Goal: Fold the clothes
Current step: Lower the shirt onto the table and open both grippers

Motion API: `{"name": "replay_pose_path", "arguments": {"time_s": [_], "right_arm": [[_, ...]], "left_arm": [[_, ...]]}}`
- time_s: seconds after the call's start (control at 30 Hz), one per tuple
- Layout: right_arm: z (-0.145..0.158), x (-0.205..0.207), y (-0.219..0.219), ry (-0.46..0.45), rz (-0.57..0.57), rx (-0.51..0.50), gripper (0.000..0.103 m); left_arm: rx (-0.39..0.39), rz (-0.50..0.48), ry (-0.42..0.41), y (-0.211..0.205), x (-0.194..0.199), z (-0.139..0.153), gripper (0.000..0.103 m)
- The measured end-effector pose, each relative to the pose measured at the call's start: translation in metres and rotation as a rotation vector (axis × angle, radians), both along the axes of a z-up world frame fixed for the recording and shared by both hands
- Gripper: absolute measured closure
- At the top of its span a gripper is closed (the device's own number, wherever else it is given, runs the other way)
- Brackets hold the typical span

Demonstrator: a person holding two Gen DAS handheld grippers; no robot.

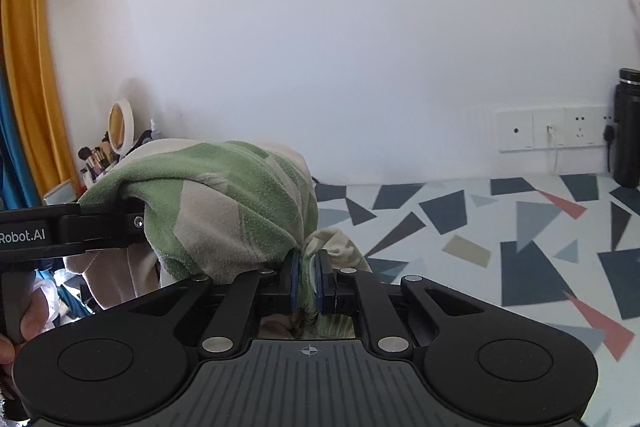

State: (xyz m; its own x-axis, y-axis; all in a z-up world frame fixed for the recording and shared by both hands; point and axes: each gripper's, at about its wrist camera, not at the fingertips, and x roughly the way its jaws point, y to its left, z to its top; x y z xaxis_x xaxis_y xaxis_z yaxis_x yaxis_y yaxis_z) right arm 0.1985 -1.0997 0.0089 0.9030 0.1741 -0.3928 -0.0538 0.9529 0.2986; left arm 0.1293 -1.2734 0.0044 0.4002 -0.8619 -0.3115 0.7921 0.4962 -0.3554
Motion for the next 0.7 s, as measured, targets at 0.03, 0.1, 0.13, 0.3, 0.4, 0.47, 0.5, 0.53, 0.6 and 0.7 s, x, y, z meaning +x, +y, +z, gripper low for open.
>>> {"name": "replay_pose_path", "arguments": {"time_s": [0.03, 0.1, 0.13, 0.3, 0.4, 0.47, 0.5, 0.53, 0.6, 0.7], "right_arm": [[-0.001, 0.013, 0.001, 0.003, 0.005, 0.001, 0.095], [-0.006, 0.037, -0.004, 0.008, -0.017, -0.001, 0.095], [-0.009, 0.047, -0.009, 0.012, -0.039, -0.003, 0.095], [-0.027, 0.078, -0.049, 0.059, -0.221, 0.027, 0.095], [-0.035, 0.08, -0.088, 0.075, -0.363, 0.102, 0.095], [-0.035, 0.074, -0.111, 0.05, -0.448, 0.157, 0.095], [-0.034, 0.07, -0.124, 0.03, -0.501, 0.162, 0.095], [-0.032, 0.065, -0.133, 0.013, -0.54, 0.15, 0.096], [-0.028, 0.056, -0.149, -0.015, -0.61, 0.121, 0.096], [-0.034, 0.052, -0.172, -0.01, -0.688, 0.052, 0.096]], "left_arm": [[-0.005, 0.01, 0.017, 0.002, 0.014, -0.004, 0.084], [-0.015, 0.029, 0.05, 0.005, 0.041, -0.011, 0.084], [-0.013, 0.043, 0.063, 0.006, 0.054, -0.015, 0.084], [0.056, 0.131, 0.088, 0.011, 0.107, -0.035, 0.084], [0.096, 0.164, 0.102, 0.013, 0.132, -0.045, 0.083], [0.128, 0.174, 0.096, 0.014, 0.147, -0.052, 0.082], [0.146, 0.177, 0.095, 0.014, 0.154, -0.055, 0.082], [0.164, 0.176, 0.101, 0.013, 0.162, -0.06, 0.082], [0.216, 0.139, 0.121, 0.007, 0.172, -0.071, 0.079], [0.352, 0.015, 0.144, -0.018, 0.176, -0.098, 0.071]]}}
